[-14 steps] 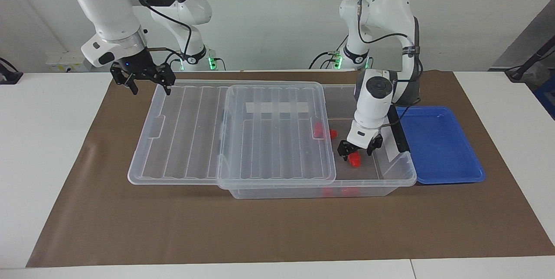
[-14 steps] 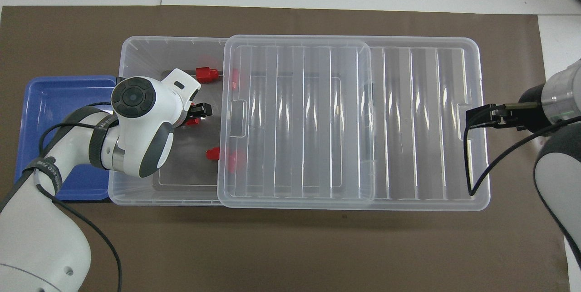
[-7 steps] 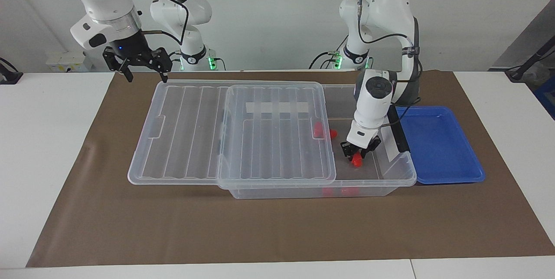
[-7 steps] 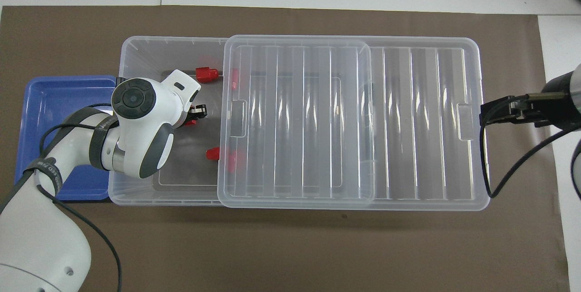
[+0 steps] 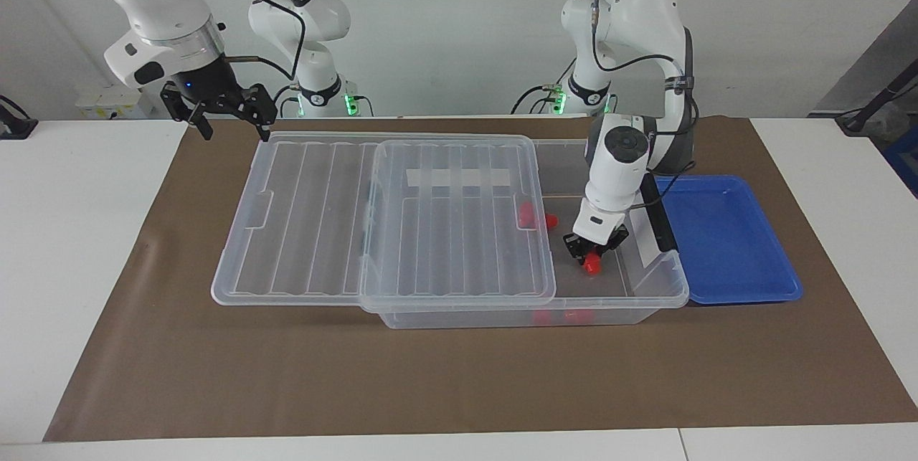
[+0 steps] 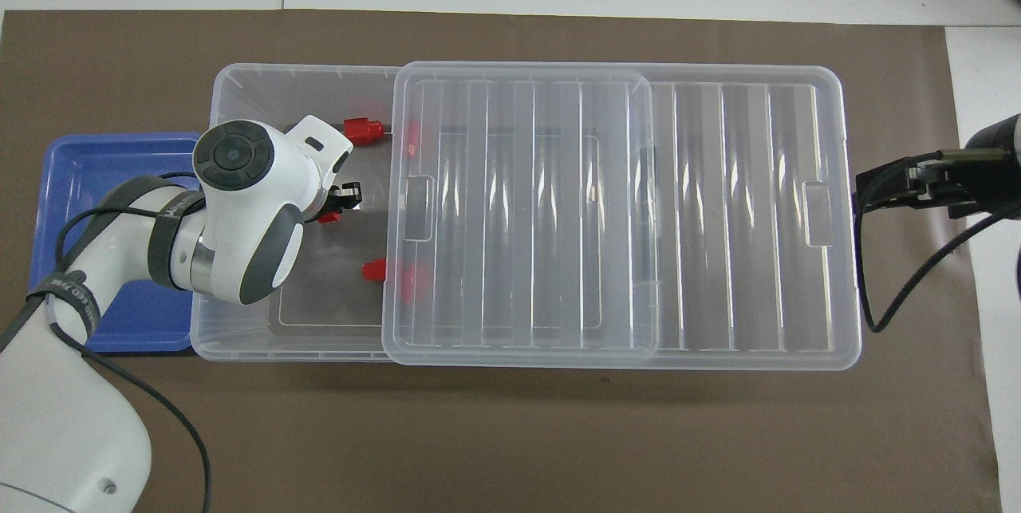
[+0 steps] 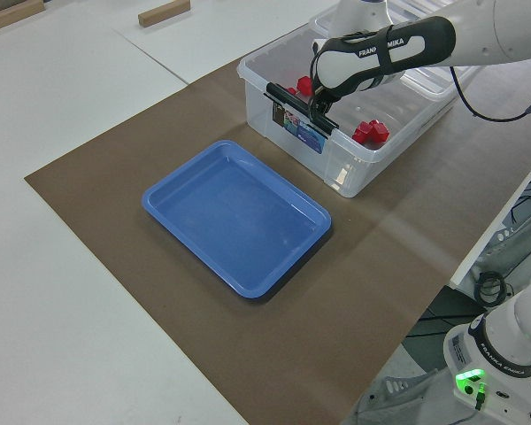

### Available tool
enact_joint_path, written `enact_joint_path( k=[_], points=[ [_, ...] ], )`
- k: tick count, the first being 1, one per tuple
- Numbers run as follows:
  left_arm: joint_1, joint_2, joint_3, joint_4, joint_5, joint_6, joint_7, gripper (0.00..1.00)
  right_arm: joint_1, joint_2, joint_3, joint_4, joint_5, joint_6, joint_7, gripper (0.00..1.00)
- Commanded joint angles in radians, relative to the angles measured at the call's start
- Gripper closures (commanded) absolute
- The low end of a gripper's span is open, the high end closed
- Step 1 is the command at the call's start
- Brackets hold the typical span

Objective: Place red block in blue tray from box
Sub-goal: 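Carry the red block over the box wall toward the blue tray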

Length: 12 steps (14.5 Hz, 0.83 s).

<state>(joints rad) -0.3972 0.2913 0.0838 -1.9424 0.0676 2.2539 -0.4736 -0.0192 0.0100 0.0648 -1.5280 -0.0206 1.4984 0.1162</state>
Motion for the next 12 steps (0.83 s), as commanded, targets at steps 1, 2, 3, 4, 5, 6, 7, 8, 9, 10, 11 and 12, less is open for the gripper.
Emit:
enact_joint_path(
  k=[1,2,3,4,5,6,7,8,9,10,11,12],
  points=[
    [0.003,-0.055,-0.001,0.080,0.005,-0.169,-0.002,1.00,-0.008,0.001,0.004,0.003,-0.004,-0.018,0.026,0.00],
    [0.006,-0.073,-0.001,0.100,-0.009,-0.213,-0.002,1.00,-0.008,-0.011,0.001,-0.015,-0.002,-0.018,0.028,0.00],
    [0.008,-0.090,0.001,0.129,-0.023,-0.268,0.001,1.00,-0.010,-0.025,-0.002,-0.038,-0.001,-0.018,0.028,0.00],
    [0.008,-0.101,-0.001,0.163,-0.028,-0.327,0.003,1.00,-0.016,-0.038,-0.003,-0.056,0.001,-0.018,0.028,0.00],
    [0.009,-0.107,0.001,0.202,-0.029,-0.385,0.006,1.00,-0.018,-0.044,-0.003,-0.064,0.001,-0.018,0.028,0.00],
    [0.011,-0.112,0.002,0.239,-0.029,-0.437,0.007,1.00,-0.018,-0.042,-0.003,-0.063,0.001,-0.015,0.028,0.00],
    [0.011,-0.116,0.004,0.276,-0.029,-0.489,0.010,1.00,-0.019,-0.042,-0.003,-0.063,0.001,-0.009,0.026,0.00],
    [0.011,-0.118,0.010,0.310,-0.029,-0.534,0.018,1.00,-0.018,-0.042,-0.003,-0.063,0.001,-0.007,0.028,0.00],
    [0.011,-0.124,0.013,0.327,-0.028,-0.565,0.024,1.00,-0.018,-0.042,-0.003,-0.063,0.001,-0.006,0.028,0.00],
    [0.012,-0.139,0.017,0.332,-0.028,-0.583,0.036,1.00,-0.018,-0.041,-0.003,-0.063,0.001,-0.004,0.028,0.00],
    [0.024,-0.153,0.020,0.332,-0.028,-0.590,0.061,1.00,-0.018,-0.041,-0.003,-0.063,0.001,-0.004,0.026,0.00],
    [0.052,-0.162,0.020,0.332,-0.028,-0.596,0.102,1.00,-0.018,-0.041,-0.003,-0.063,0.001,-0.004,0.025,0.00]
  ],
)
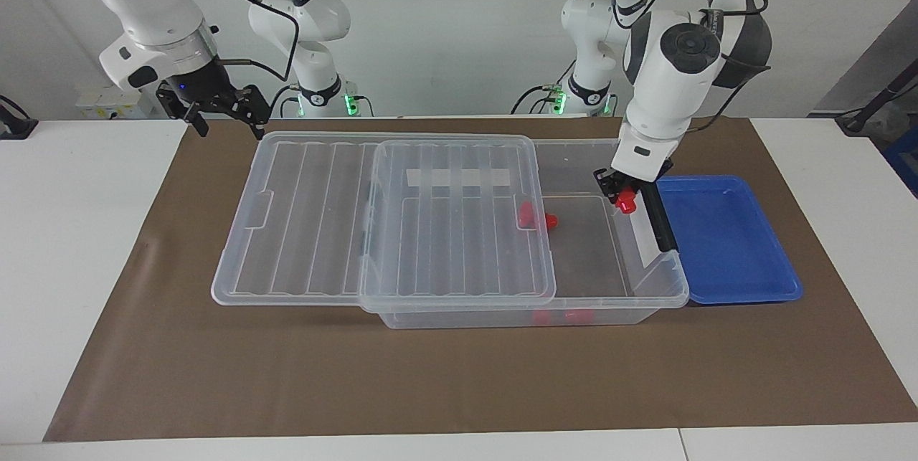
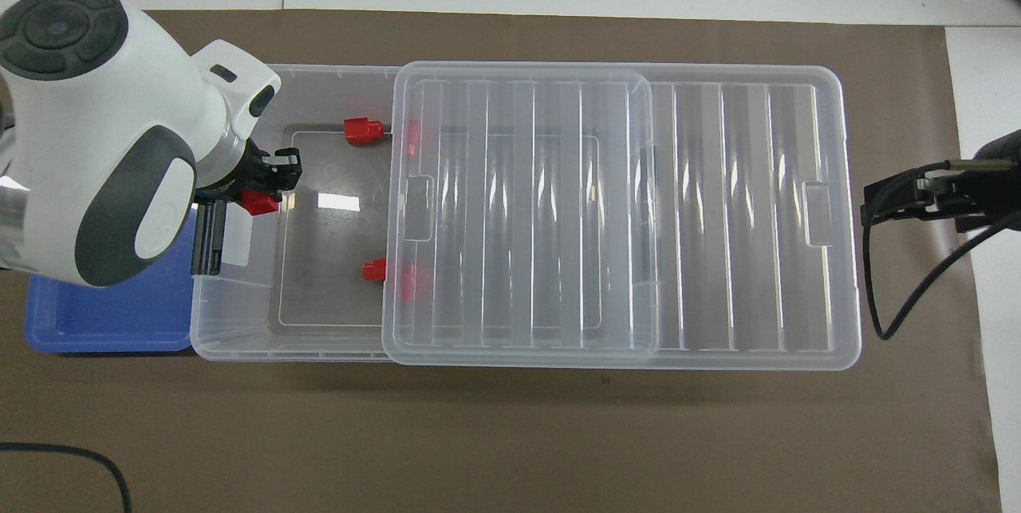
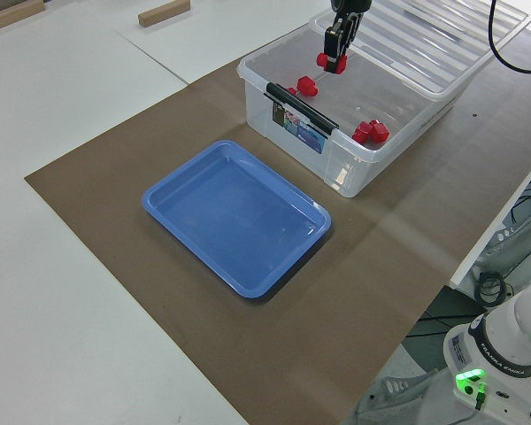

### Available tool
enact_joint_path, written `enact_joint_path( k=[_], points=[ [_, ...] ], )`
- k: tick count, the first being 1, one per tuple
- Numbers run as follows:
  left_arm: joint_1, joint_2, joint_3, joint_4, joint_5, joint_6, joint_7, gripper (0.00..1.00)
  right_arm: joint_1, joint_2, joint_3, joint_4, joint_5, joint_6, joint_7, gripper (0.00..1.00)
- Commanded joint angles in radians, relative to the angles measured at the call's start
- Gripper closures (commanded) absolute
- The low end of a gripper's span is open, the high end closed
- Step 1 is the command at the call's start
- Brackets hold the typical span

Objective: Place red block in blue tray from box
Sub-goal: 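Carry the red block over the box wall toward the blue tray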

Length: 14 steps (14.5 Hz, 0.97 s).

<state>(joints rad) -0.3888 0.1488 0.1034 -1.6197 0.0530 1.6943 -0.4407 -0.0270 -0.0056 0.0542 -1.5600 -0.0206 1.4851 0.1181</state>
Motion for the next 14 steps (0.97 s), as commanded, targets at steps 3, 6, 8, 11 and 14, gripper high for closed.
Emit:
enact_joint_path(
  k=[3,6,8,11,14],
  points=[
    [0.155,-0.061,0.001,0.009,-0.013,-0.080,0.306,1.00,-0.010,-0.024,0.007,-0.028,0.001,0.009,0.021,0.00],
    [0.252,-0.071,0.004,0.009,-0.013,-0.078,0.521,1.00,-0.010,-0.024,0.007,-0.026,0.001,0.009,0.020,0.00],
    [0.339,-0.072,0.001,0.003,-0.012,-0.062,0.693,1.00,-0.010,-0.022,0.007,-0.025,0.001,0.009,0.017,0.00],
    [0.438,-0.072,0.001,-0.009,-0.012,0.005,0.882,1.00,-0.007,-0.022,0.007,-0.015,0.008,0.014,0.025,0.00],
    [0.449,-0.094,0.005,-0.124,-0.010,0.144,0.902,1.00,0.009,-0.023,-0.010,-0.014,0.002,0.026,0.021,0.00]
  ],
)
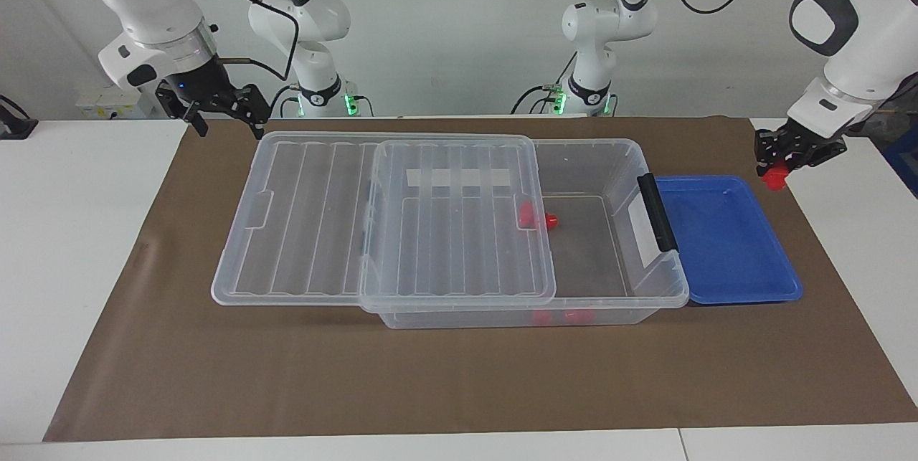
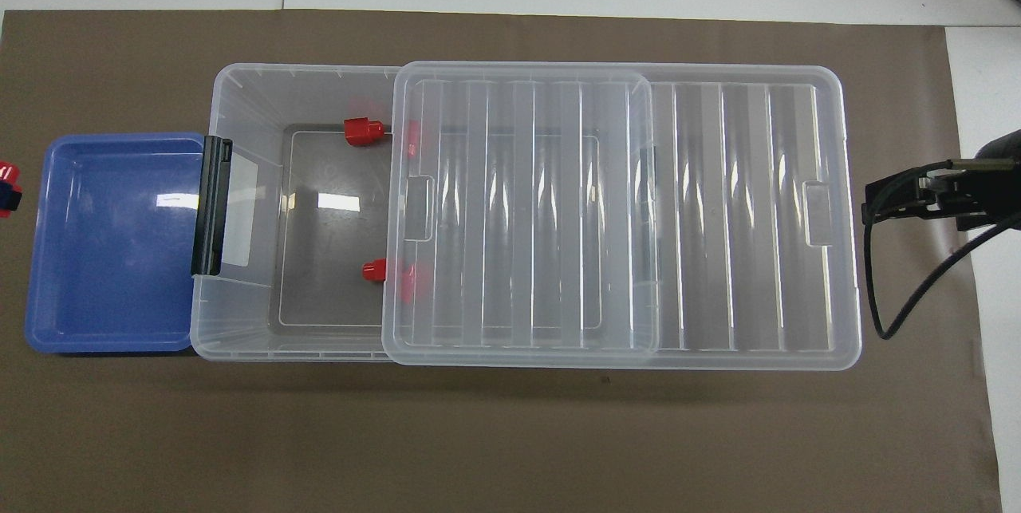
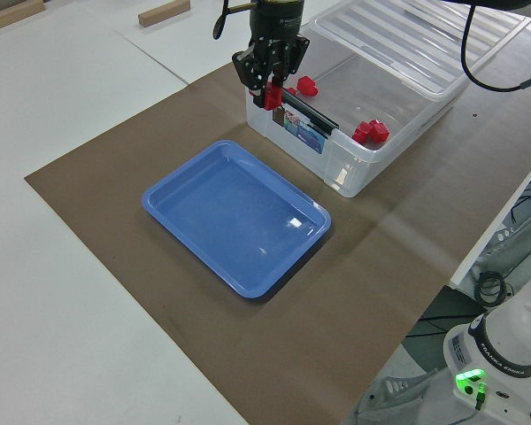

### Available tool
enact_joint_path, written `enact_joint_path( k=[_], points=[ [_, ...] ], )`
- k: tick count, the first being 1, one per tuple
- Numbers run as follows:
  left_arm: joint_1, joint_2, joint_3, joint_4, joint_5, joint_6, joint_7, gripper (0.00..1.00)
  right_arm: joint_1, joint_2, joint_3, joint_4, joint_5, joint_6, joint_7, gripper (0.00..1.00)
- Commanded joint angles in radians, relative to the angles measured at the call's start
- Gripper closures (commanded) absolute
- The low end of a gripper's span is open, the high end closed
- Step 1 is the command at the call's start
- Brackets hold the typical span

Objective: Place red block in blue tray from box
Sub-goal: 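Carry the red block over the box wall toward the blue tray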

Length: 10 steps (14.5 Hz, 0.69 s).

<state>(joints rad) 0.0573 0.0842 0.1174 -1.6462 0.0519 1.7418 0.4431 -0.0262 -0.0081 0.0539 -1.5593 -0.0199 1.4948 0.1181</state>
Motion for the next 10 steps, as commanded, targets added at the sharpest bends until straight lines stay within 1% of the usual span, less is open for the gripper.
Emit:
enact_joint_path(
  k=[1,2,4,6,8,10],
  points=[
    [0.009,-0.035,-0.010,-0.145,-0.009,0.151,0.017,1.00,0.012,-0.018,-0.017,-0.008,0.009,0.021,0.021,0.00],
    [0.013,-0.035,-0.010,-0.199,-0.010,0.216,0.011,1.00,0.034,-0.018,-0.026,-0.007,0.006,0.022,0.021,0.00],
    [0.007,-0.040,-0.010,-0.282,-0.012,0.326,-0.004,1.00,0.083,-0.020,-0.090,-0.007,0.002,0.016,0.020,0.00],
    [0.006,-0.029,-0.012,-0.328,-0.012,0.395,-0.033,1.00,0.084,-0.021,-0.097,-0.013,0.001,0.016,0.015,0.00],
    [0.004,-0.029,-0.012,-0.401,-0.013,0.493,-0.037,1.00,0.084,-0.021,-0.101,-0.018,0.001,0.018,0.012,0.00],
    [-0.002,-0.024,-0.012,-0.455,-0.014,0.563,-0.043,1.00,0.077,-0.023,-0.102,-0.024,0.001,0.021,0.011,0.00]
  ],
)
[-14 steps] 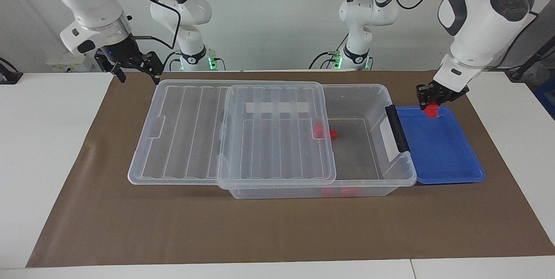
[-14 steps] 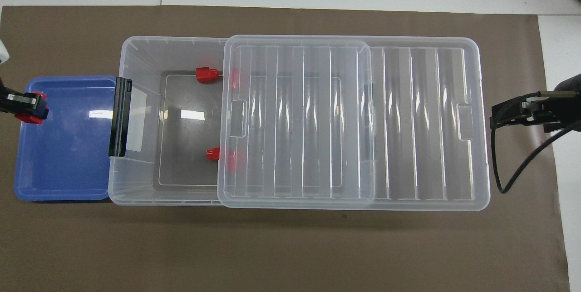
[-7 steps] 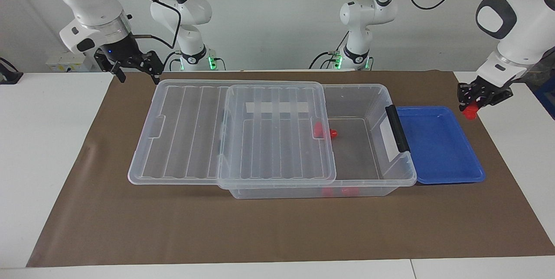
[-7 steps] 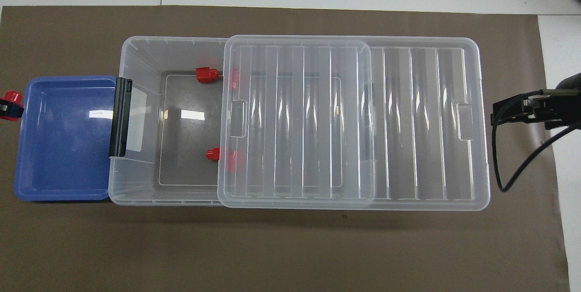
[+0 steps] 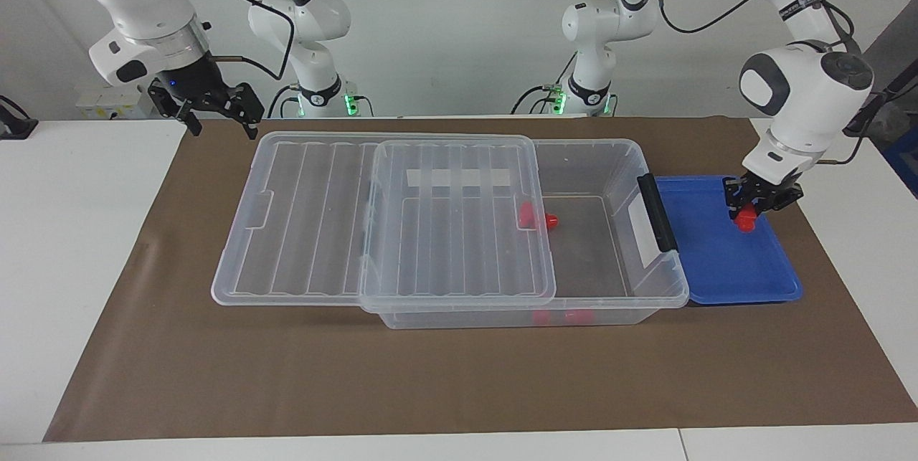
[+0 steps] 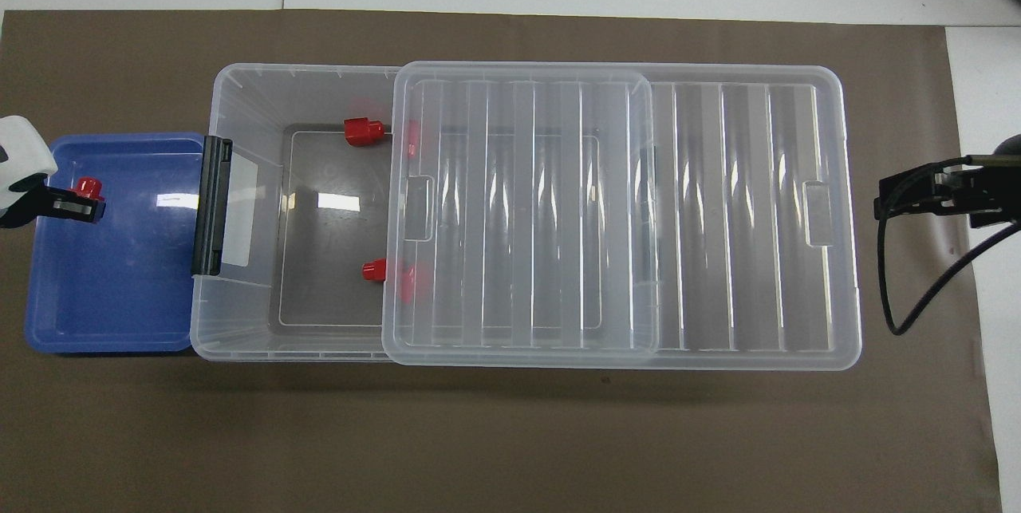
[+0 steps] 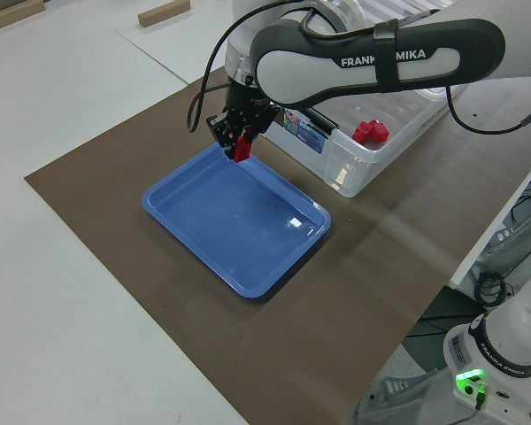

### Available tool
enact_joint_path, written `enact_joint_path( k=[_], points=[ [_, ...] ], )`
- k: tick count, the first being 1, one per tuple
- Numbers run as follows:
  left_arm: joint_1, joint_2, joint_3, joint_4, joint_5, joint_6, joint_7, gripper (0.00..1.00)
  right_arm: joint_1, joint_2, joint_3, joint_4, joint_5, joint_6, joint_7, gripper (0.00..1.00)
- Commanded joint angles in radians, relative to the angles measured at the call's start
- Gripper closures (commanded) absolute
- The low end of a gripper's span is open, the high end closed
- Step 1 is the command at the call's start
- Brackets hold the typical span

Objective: Place red block in blue tray from box
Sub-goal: 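Lower the red block into the blue tray and open the left gripper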

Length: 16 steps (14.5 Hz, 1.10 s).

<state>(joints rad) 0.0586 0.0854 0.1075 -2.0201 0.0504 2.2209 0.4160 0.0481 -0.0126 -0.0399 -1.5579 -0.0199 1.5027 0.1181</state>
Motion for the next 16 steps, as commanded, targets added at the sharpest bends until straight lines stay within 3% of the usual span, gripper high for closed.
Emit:
enact_joint_path(
  k=[1,2,3,5,8,13,16],
  points=[
    [-0.003,-0.021,-0.002,-0.103,-0.012,0.111,-0.034,1.00,0.000,-0.018,-0.008,-0.027,0.002,0.014,0.011,0.00],
    [-0.003,-0.009,-0.002,-0.124,-0.012,0.147,-0.060,1.00,-0.002,-0.017,-0.008,-0.028,0.002,0.019,0.011,0.00],
    [-0.003,0.006,-0.002,-0.143,-0.012,0.181,-0.072,1.00,-0.004,-0.015,-0.008,-0.031,0.002,0.027,0.012,0.08],
    [-0.005,0.033,-0.003,-0.169,-0.052,0.236,-0.083,1.00,-0.005,-0.017,-0.008,-0.054,0.002,0.054,0.009,0.97],
    [-0.019,0.054,-0.003,-0.186,-0.142,0.264,-0.083,1.00,-0.007,-0.035,-0.009,-0.129,0.002,0.161,-0.008,1.00],
    [-0.025,0.054,-0.003,-0.215,-0.144,0.299,-0.112,1.00,-0.048,-0.043,-0.009,-0.287,0.002,0.399,-0.005,1.00],
    [-0.028,0.060,-0.003,-0.216,-0.144,0.306,-0.112,1.00,-0.071,-0.026,-0.009,-0.336,0.002,0.470,-0.005,1.00]
  ],
)
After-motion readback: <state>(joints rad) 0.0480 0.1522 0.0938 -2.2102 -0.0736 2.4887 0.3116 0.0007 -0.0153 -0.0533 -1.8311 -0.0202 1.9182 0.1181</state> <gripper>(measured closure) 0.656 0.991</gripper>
